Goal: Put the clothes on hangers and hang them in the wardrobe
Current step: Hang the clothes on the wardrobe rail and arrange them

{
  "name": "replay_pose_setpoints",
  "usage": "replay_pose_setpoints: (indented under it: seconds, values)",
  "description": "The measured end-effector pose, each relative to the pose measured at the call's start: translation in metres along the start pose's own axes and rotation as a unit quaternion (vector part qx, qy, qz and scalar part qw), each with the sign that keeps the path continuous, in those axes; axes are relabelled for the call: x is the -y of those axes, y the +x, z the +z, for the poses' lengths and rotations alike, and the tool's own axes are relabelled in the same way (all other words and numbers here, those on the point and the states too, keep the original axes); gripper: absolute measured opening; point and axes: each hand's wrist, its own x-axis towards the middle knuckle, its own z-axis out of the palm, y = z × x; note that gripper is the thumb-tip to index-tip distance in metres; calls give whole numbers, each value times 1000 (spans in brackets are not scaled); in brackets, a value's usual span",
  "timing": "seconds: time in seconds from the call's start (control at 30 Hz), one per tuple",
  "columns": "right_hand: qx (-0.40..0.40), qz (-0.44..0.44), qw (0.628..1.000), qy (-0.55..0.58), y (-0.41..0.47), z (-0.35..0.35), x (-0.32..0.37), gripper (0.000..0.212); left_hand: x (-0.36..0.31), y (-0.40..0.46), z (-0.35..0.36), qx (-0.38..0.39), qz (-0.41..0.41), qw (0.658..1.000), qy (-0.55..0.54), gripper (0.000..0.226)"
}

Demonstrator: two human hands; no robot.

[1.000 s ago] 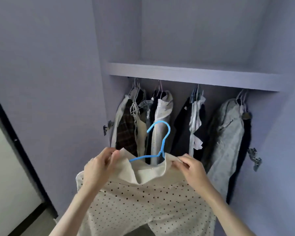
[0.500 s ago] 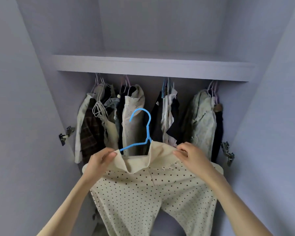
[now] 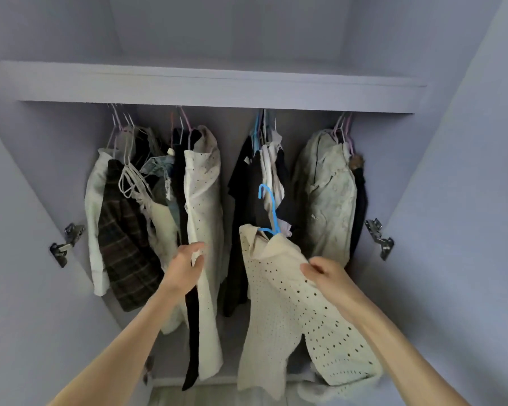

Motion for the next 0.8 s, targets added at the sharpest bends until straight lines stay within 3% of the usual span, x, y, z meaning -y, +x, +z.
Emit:
replay_pose_setpoints:
  seconds: [0.23, 0.5, 0.8]
  values:
    - [-19, -82, 996, 23, 21, 68, 59, 29, 21, 40, -54, -35, 39, 999, -15, 35]
    - [-85, -107, 987, 85, 75, 96, 106, 24, 17, 76, -77, -52, 86, 995, -17, 40]
    - [-109, -136, 977, 126, 177, 110, 154, 22, -8, 133, -72, -85, 87, 993, 4, 67]
